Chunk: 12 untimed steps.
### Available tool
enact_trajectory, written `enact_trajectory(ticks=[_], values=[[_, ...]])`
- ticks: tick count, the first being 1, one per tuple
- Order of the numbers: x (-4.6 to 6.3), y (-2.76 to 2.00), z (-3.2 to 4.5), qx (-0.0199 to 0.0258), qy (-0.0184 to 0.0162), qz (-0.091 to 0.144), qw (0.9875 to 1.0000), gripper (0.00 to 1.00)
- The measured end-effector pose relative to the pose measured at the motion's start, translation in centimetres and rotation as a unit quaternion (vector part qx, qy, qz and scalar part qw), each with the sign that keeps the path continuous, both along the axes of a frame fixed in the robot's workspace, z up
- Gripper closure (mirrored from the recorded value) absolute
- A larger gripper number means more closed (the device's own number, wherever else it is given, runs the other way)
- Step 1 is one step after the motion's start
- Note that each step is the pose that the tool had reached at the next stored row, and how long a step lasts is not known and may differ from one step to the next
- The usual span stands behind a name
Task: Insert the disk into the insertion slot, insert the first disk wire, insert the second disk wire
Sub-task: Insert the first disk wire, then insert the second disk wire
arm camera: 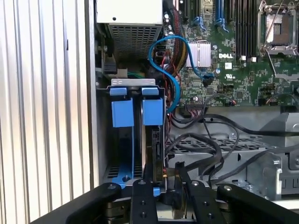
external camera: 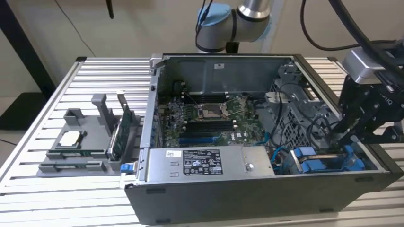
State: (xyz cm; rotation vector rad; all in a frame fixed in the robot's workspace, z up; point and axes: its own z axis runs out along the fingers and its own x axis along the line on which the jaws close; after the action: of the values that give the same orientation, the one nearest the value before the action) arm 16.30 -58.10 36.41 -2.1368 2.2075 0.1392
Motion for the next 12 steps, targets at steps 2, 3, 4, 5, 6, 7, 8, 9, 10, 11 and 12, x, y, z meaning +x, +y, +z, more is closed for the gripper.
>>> enact_trajectory(ticks=[2,3,4,5,6,7,8,9,10,11,12], values=[[0.00,0.00,0.08,0.0000,0.0000,0.000,1.0000,0.67],[0.00,0.00,0.09,0.0000,0.0000,0.000,1.0000,0.67],[0.00,0.00,0.09,0.0000,0.0000,0.000,1.0000,0.67],[0.00,0.00,0.11,-0.0001,0.0000,0.000,1.0000,0.67],[0.00,0.00,0.11,-0.0001,0.0000,0.000,1.0000,0.67],[0.00,0.01,0.11,-0.0001,0.0000,0.000,1.0000,0.67],[0.00,0.00,0.12,-0.0001,0.0000,0.000,1.0000,0.67],[0.03,0.01,0.12,-0.0002,0.0000,0.000,1.0000,0.67],[0.07,0.03,0.13,-0.0002,0.0000,0.000,1.0000,0.67],[0.09,0.10,0.13,-0.0003,0.0000,0.000,1.0000,0.67],[0.12,0.18,0.12,-0.0002,0.0000,0.000,1.0000,0.67]])
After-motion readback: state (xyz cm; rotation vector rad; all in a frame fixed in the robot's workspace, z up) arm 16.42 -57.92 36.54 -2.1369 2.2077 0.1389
